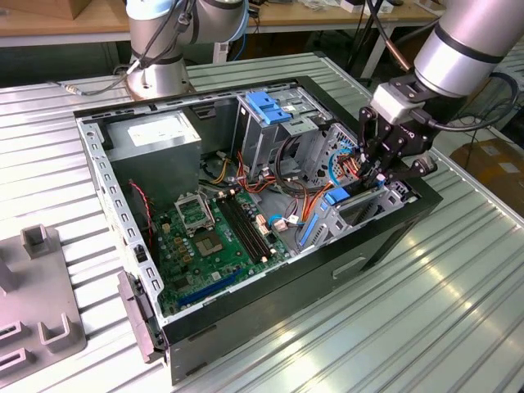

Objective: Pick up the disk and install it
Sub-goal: 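Insert the first disk wire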

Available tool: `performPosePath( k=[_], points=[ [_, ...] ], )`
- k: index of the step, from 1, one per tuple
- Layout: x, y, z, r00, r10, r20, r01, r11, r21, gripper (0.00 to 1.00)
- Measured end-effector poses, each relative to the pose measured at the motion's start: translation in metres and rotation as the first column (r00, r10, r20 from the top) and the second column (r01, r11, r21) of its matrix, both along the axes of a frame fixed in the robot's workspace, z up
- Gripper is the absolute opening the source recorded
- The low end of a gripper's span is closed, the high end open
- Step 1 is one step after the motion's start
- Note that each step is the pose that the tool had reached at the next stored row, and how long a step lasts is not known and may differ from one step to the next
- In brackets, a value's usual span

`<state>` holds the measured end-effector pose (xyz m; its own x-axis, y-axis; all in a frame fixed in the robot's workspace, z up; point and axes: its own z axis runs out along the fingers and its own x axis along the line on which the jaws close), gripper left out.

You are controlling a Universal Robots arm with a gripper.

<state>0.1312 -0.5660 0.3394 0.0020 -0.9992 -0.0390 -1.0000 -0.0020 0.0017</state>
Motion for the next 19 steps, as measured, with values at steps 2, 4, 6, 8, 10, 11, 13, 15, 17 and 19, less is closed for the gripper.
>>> performPosePath(
  k=[2,4,6,8,10,11,13,15,17,19],
  points=[
    [0.0,0.0,0.001,1.0,0.0,0.0,0.0,1.0,-0.0003,0.32],
    [0.0002,0.0,0.005,1.0,0.0,0.0,0.0,1.0,-0.0003,0.32],
    [0.0003,0.0,0.0073,1.0,0.0,0.0,0.0,1.0,-0.0003,0.32],
    [0.0003,0.0,0.0082,1.0,0.0,-0.0001,0.0,1.0,0.0,0.32],
    [0.0003,0.0001,0.0083,1.0,0.0,0.0,0.0,1.0,-0.0001,0.32],
    [0.0002,0.0,0.0084,1.0,0.0,0.0,0.0,1.0,-0.0001,0.32],
    [0.0003,0.0,0.0085,1.0,0.0,0.0,0.0,1.0,-0.0002,0.24],
    [0.0003,0.0,0.0086,1.0,0.0,0.0,0.0,1.0,-0.0003,0.17],
    [0.0002,0.0,0.0086,1.0,0.0,0.0,0.0,1.0,-0.0002,0.11],
    [0.0003,0.0,0.0087,1.0,0.0,0.0,0.0,1.0,-0.0003,0.11]
  ],
)
